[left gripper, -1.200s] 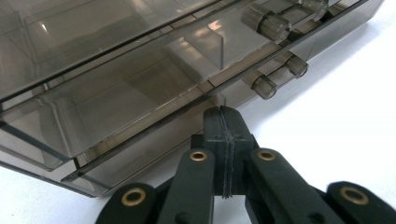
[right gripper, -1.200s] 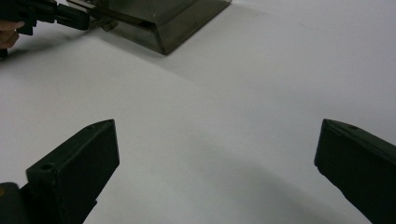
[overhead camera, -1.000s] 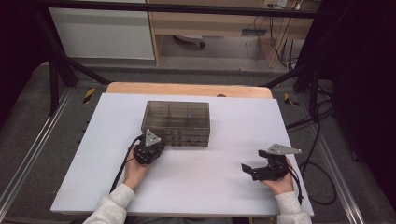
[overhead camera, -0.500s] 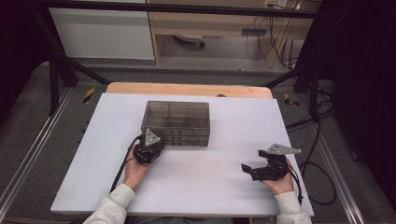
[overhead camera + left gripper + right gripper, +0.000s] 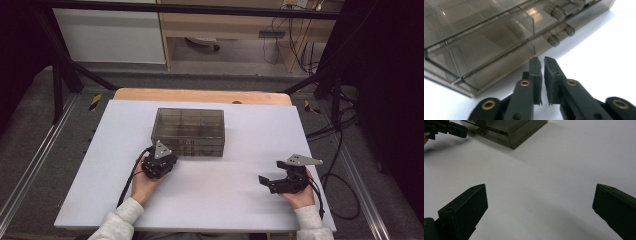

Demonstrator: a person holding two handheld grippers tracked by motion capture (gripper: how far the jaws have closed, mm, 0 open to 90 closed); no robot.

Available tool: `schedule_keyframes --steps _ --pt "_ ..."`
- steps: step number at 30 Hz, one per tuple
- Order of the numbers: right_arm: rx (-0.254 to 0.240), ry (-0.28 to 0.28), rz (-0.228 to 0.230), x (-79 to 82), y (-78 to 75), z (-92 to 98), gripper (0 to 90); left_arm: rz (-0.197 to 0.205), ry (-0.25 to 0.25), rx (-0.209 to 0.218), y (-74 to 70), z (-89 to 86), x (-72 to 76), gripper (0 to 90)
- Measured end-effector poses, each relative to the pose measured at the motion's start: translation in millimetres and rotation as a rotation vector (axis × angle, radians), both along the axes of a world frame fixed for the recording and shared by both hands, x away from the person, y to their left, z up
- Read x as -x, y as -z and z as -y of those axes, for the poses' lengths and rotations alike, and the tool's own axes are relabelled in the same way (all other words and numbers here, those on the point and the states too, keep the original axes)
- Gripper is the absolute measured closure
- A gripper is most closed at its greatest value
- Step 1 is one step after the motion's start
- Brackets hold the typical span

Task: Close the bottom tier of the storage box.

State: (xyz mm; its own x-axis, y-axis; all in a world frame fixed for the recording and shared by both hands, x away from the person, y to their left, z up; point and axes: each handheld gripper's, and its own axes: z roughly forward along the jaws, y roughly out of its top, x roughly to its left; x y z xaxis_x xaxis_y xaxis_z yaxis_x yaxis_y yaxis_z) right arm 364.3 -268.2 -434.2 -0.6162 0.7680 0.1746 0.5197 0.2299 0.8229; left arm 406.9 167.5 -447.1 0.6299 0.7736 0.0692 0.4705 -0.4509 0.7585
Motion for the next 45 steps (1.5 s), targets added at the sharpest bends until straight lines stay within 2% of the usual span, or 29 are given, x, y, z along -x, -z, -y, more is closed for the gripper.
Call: schedule_keyframes --steps 3,8,16,20,31,35,45 --pt "0.000 0.000 -0.002 0.0 0.1 -0.2 0.6 -0.008 0.021 -0.007 -2.6 -1.8 5.8 76.3" --pt "0.000 0.002 -0.006 0.2 0.0 -0.2 0.5 0.002 0.040 0.012 -7.5 -7.7 14.6 65.4" --pt "-0.001 0.002 -0.003 0.2 -0.2 0.0 0.5 -0.014 0.043 0.039 -11.4 -22.3 22.8 42.9" --pt "0.000 0.002 -0.004 0.3 -0.1 -0.1 0.5 -0.040 0.052 0.045 -10.2 -32.2 26.2 32.0" --pt "0.000 0.004 -0.006 0.3 0.1 -0.4 0.5 -0.053 0.030 0.061 -10.1 -57.1 35.9 11.2" --pt "0.002 0.005 -0.007 0.1 0.2 -0.4 0.5 -0.059 0.029 0.050 -8.9 -64.9 38.3 6.7" --pt "0.003 0.003 -0.012 0.1 0.5 -0.7 0.6 -0.060 0.017 0.054 -7.4 -85.7 43.0 3.1"
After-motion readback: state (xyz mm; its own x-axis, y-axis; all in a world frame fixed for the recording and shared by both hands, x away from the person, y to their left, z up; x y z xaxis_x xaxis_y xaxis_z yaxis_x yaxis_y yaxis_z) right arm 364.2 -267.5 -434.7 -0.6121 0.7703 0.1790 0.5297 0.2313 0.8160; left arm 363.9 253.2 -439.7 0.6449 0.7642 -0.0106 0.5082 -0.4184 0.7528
